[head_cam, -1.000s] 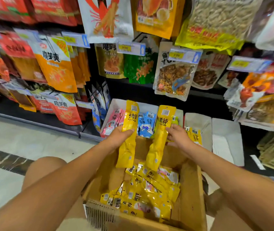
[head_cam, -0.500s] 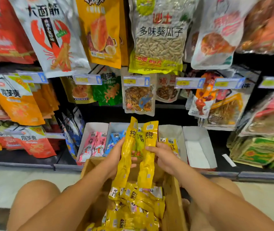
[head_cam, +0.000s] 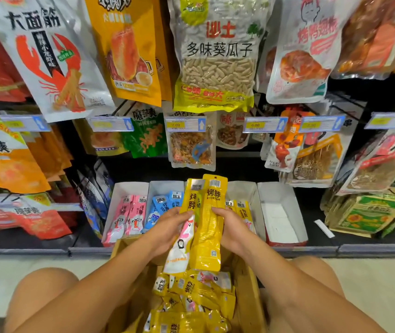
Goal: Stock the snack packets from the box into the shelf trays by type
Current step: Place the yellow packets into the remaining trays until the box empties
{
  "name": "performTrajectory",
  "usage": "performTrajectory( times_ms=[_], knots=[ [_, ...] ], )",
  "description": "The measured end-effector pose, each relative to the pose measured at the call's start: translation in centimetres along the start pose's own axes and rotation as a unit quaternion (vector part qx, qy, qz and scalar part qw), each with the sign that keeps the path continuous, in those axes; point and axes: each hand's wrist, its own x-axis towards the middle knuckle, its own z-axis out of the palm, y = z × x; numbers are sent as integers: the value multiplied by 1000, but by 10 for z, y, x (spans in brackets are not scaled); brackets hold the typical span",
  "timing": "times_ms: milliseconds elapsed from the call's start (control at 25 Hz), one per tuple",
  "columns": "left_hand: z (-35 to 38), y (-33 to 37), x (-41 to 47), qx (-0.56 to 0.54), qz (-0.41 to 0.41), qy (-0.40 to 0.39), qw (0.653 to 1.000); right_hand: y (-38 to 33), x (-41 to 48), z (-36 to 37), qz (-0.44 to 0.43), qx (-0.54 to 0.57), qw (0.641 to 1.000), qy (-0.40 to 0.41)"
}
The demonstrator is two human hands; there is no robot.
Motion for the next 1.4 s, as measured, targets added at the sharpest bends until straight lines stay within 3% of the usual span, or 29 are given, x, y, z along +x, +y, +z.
performTrajectory(
  times_ms=[280, 440, 640, 840, 1080, 1200, 1320, 1400],
  knots=[
    [-31, -15, 24, 86, 54, 61, 993, 18, 34, 12, 49, 47, 998, -13],
    [-46, -25, 31, 92, 57, 71, 992, 27, 47, 22, 48, -2, 997, -61],
    [-53, -30, 43, 44, 41, 88, 994, 40, 63, 36, 51, -85, 995, -4],
    [-51, -30, 52, -10, 26, 46, 999, 43, 74, 36, -35, -151, 986, 61],
    [-49, -32, 59, 52, 43, 84, 994, 43, 85, 22, -84, -227, 966, 94],
    [-51, -32, 63, 53, 47, 98, 993, 37, 82, 12, -68, -345, 932, 87],
    [-46, -28, 67, 97, 55, 103, 988, 21, 81, 1, -68, -498, 862, 65],
    [-42, -29, 73, 136, 54, 91, 985, 5, 82, -10, -64, -545, 835, 54]
  ],
)
